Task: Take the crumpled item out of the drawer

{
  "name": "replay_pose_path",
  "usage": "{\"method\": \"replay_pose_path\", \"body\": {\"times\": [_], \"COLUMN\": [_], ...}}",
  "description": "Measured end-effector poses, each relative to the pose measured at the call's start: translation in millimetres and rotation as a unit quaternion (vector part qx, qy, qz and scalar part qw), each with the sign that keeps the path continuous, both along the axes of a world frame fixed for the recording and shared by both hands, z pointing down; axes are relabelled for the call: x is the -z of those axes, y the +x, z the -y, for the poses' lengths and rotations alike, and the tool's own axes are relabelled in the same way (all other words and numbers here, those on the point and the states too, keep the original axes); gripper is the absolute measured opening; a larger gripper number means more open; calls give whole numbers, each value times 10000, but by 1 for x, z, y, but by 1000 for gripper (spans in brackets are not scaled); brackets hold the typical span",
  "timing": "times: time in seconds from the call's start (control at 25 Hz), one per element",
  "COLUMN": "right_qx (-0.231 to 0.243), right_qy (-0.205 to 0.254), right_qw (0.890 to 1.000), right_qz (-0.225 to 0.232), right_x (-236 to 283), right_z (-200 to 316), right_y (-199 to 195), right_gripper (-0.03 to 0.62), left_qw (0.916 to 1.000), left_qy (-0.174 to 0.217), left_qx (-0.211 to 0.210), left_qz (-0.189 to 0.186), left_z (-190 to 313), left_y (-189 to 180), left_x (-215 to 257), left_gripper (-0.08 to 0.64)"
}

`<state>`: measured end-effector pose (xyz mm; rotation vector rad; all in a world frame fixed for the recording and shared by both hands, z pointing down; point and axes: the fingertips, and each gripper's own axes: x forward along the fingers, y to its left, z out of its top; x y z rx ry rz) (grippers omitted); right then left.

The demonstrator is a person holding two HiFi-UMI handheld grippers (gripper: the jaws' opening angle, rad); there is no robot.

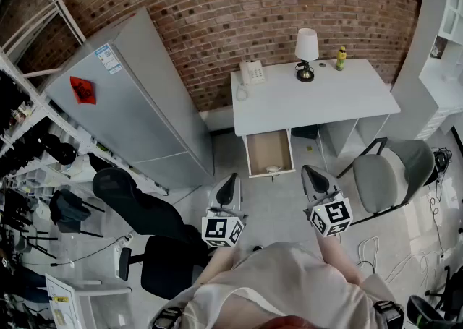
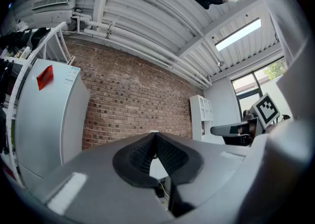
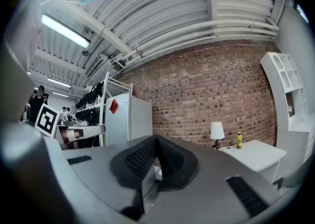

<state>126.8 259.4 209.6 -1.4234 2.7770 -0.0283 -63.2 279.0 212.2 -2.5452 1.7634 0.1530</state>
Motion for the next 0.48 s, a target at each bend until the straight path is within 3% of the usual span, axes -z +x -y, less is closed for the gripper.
{"method": "replay_pose_path", "body": {"times": [0.48], "right_qx": [-51], "right_qy": [-5], "right_qw": [10000], "right_qz": [-4], "right_x": [2], "right_z": [-3], "right_y": [-17], "right_gripper": [0], "left_qw": [9999], "left_qy": [-51], "left_qx": [-40], "left_qz": [-88], "left_z": [-5], "left_y": [-19], "left_x": [-2], "left_gripper": [8]}}
